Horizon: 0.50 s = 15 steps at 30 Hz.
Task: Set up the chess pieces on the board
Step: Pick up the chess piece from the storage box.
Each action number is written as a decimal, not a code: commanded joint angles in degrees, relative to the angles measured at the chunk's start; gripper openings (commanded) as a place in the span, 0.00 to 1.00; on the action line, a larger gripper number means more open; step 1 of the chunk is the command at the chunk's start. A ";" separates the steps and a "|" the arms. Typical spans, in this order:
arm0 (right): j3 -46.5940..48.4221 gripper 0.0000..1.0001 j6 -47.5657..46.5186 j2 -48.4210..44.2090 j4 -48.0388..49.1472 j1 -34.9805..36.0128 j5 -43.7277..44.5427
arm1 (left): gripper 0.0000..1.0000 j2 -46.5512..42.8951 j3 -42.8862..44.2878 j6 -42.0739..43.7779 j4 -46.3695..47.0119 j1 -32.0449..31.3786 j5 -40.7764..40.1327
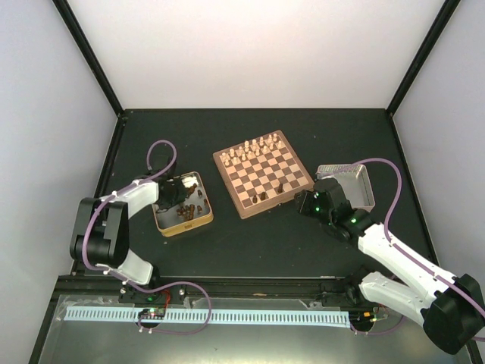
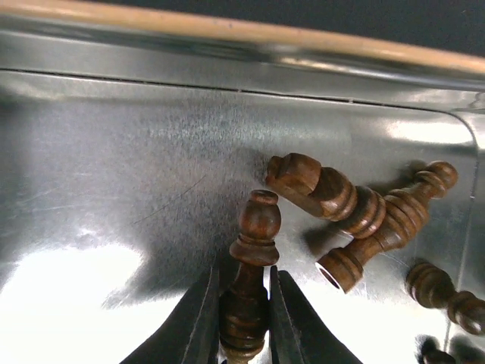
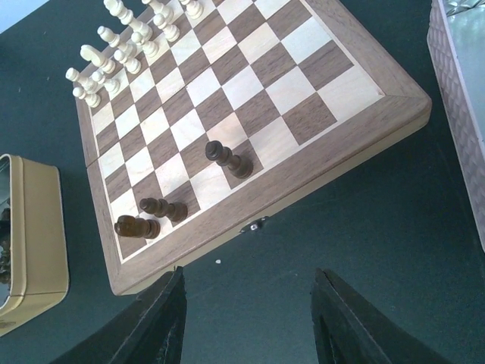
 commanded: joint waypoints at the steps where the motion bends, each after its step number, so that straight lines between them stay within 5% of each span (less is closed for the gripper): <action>1: 0.98 0.46 -0.65 -0.42 1.81 -0.24 -1.46 | 0.08 -6.79 -0.29 0.36 -0.07 0.21 -2.46; 8: 3.84 0.46 -4.81 1.00 4.43 -0.19 -9.38 | 0.09 -20.21 -0.54 5.17 1.50 -0.12 6.52; 15: 9.86 0.53 -7.49 6.22 10.72 -0.16 -27.67 | 0.10 -25.44 -1.07 11.27 12.08 -5.12 32.15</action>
